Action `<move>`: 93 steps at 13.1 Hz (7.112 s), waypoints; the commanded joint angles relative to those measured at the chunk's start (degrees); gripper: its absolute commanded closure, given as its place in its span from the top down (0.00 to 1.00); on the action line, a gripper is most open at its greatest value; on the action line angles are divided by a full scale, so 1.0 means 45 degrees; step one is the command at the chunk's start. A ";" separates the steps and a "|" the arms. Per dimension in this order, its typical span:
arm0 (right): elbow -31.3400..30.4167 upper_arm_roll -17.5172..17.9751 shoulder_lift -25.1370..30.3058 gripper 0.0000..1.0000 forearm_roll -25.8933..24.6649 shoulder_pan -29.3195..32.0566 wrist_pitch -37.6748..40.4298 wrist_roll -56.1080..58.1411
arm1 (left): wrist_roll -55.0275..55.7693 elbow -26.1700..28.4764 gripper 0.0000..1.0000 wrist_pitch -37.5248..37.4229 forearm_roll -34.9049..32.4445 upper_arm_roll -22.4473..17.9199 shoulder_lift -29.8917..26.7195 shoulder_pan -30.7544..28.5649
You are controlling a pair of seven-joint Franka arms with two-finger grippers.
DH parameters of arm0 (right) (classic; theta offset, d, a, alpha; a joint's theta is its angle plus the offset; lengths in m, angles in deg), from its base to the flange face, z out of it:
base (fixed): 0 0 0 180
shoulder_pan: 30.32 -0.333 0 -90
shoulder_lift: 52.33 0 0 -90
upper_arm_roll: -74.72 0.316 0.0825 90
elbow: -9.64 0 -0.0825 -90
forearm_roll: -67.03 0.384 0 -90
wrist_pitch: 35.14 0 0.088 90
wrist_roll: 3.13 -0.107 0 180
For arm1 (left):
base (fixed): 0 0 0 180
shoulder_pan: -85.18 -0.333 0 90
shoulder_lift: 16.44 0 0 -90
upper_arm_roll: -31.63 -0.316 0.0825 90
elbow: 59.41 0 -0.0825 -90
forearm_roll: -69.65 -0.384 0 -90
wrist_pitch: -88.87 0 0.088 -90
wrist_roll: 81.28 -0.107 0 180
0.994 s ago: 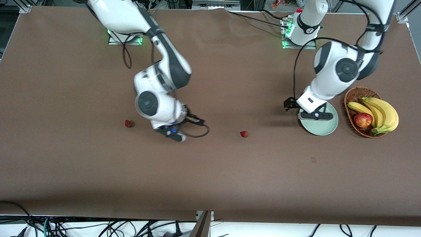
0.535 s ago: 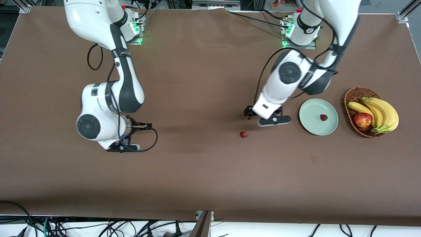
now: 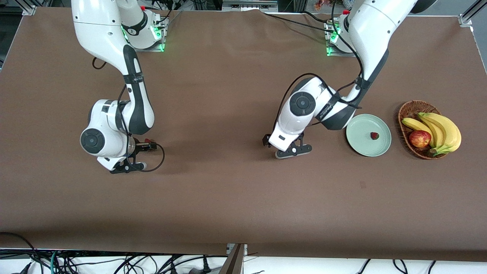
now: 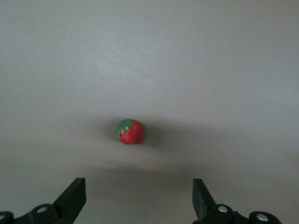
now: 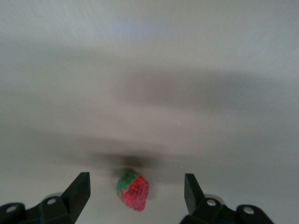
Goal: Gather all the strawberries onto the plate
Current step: 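Grasp the mid-table strawberry with the left gripper while the right gripper withdraws, then carry the strawberry with the left gripper while the right gripper grasps another, then release the strawberry on the plate while the right gripper sets another mid-table, then reach the left gripper to the strawberry while the right arm retracts, then grasp the last strawberry with the left gripper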
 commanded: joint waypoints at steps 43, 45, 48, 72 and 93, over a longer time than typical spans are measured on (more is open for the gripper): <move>0.5560 0.4958 -0.1965 0.29 0.0731 -0.3457 -0.4218 -1.6268 | -1.2610 0.6805 0.20 -0.0532 0.3738 -0.6015 -0.6127 -0.1826; 0.5774 0.5217 -0.2629 0.33 0.0731 -0.4002 -0.6216 -1.7756 | -1.2967 0.7980 0.20 0.1013 0.3758 -0.6234 -0.6050 -0.1826; 0.6437 0.5217 -0.3819 0.43 0.0692 -0.4920 -0.8228 -1.9651 | -1.2968 0.8708 0.23 0.2501 0.3758 -0.6234 -0.5389 -0.1826; -0.0020 0.6535 0.8064 0.99 -0.3854 0.4146 0.5768 -0.6303 | -0.2038 0.5232 1.00 0.2212 0.1832 0.0035 -0.3024 -0.0791; 0.4154 0.5296 0.7973 1.00 -0.4894 0.5897 0.8580 -0.4872 | 0.1114 0.4978 0.15 0.3424 -0.1243 0.0211 -0.1342 -0.0518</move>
